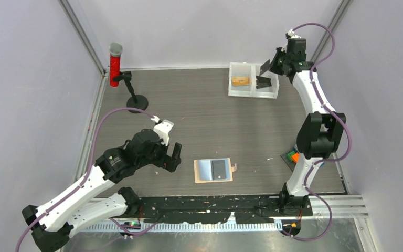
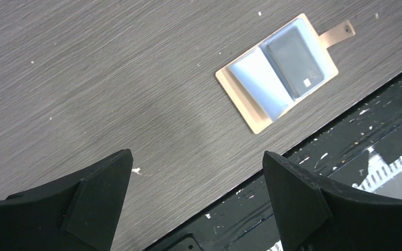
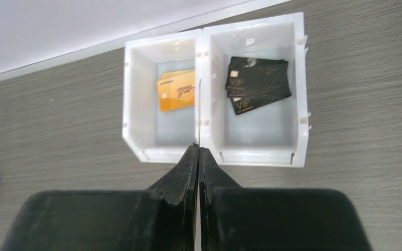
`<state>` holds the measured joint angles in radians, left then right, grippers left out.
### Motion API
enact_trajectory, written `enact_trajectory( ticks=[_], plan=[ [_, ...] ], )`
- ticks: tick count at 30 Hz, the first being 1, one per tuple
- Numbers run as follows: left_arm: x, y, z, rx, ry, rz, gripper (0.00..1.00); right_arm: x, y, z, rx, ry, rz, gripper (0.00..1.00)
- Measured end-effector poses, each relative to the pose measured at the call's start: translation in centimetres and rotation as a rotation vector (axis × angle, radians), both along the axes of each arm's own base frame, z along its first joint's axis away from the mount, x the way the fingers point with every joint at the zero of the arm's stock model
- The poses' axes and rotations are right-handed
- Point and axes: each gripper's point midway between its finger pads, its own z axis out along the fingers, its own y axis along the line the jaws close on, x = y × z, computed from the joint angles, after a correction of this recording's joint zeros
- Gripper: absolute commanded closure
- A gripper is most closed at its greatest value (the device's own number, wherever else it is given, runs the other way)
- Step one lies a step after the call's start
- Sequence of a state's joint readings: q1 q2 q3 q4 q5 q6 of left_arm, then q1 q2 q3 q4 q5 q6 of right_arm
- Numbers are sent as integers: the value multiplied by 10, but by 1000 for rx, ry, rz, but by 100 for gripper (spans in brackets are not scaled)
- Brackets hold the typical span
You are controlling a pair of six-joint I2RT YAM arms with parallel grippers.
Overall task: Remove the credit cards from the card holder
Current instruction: Place the credit card in the storage box.
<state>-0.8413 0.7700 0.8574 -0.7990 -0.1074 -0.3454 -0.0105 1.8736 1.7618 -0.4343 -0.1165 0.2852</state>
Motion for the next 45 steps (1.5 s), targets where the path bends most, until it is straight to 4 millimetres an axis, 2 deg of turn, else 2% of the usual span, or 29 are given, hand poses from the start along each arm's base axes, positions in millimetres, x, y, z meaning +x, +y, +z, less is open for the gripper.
enact_trajectory(
  ticks=[4,8,14,18,22,30,33,37,42,45],
  plan=[
    [-1,6,-5,39,7,5,1,23,-9,-21,-26,31,-11,95],
    [-1,8,-6,48,7,9,1,41,-16,-55,-46,77,-16,95],
    [0,9,-8,66,4,0,1,58,-23,-102,-4,145,-3,95],
    [2,11,-8,77,-7,2,1,62,-23,-119,66,163,23,95],
    [3,12,-8,82,-11,5,1,69,-25,-122,122,153,47,94],
    [4,12,-6,85,-23,1,1,82,-20,-114,195,119,99,92],
    [4,13,-6,87,-26,-2,1,85,-17,-120,207,123,115,91],
    [4,13,-6,88,-26,-3,1,82,-15,-135,221,160,122,87],
    [4,12,-6,88,-26,-3,1,83,-18,-139,216,171,118,84],
    [4,12,-5,86,-27,-3,1,85,-19,-136,208,165,115,77]
  ],
)
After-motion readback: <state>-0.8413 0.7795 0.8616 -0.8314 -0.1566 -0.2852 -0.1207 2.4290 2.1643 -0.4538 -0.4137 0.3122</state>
